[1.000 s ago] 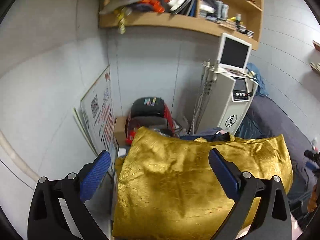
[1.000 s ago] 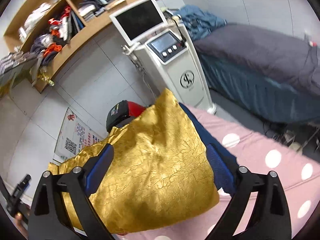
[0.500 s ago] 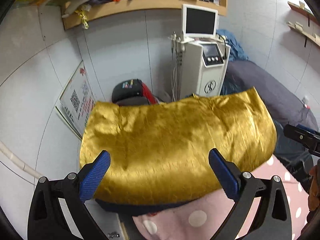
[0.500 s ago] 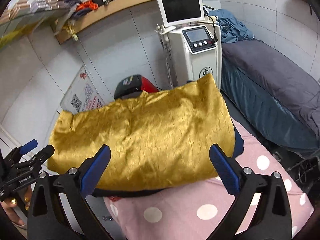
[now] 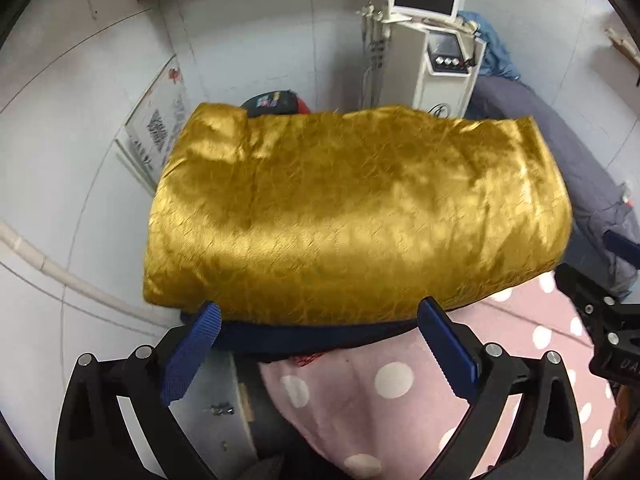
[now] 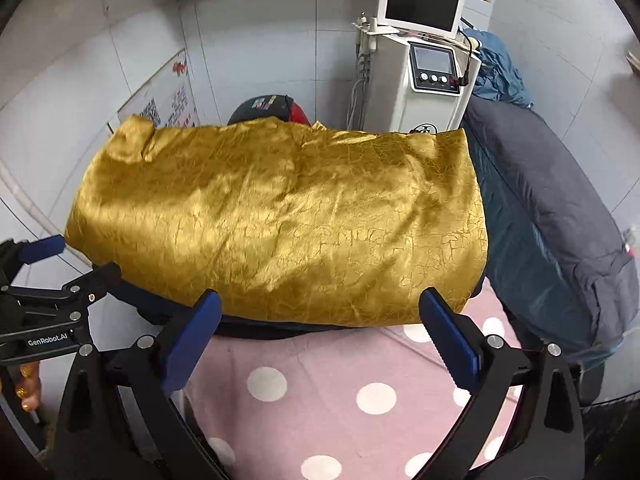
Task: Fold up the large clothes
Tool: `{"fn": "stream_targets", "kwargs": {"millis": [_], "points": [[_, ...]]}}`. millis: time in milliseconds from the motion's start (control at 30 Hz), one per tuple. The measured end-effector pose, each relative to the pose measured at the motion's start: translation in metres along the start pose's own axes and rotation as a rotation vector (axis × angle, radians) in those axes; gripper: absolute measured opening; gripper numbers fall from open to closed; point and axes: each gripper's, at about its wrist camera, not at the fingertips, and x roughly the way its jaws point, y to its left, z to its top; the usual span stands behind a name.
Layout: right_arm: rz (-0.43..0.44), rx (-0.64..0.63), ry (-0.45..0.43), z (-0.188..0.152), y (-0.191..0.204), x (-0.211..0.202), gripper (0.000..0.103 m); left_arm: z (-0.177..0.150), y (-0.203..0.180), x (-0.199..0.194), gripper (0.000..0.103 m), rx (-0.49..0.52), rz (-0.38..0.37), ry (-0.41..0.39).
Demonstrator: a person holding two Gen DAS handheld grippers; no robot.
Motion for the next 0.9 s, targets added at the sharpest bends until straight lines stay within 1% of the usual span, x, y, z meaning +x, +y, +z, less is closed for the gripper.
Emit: {"fn": "stream_targets", "kwargs": {"millis": [167, 333, 567, 900], "points": [[-0.019, -0.006, 0.036, -0.002, 0.003, 0.003, 0.097, -0.01, 0.001, 0.005, 0.097, 0.005, 0.018, 0.046], [-0.019, 0.001, 0.053, -0.003, 0.003, 0.006, 0.097, -0.014, 0.0, 0.013, 0.097, 0.02, 0.059, 0.085], [-0.022, -0.016, 0.067, -0.004, 0.009, 0.01, 0.097, -0.014, 0.004, 0.015, 0.097, 0.008, 0.049, 0.101], [-0.021, -0.016, 0.105, -0.008, 0.013, 0.019, 0.097, -0.016, 0.004, 0.021, 0.097, 0.014, 0.063, 0.112]]}}
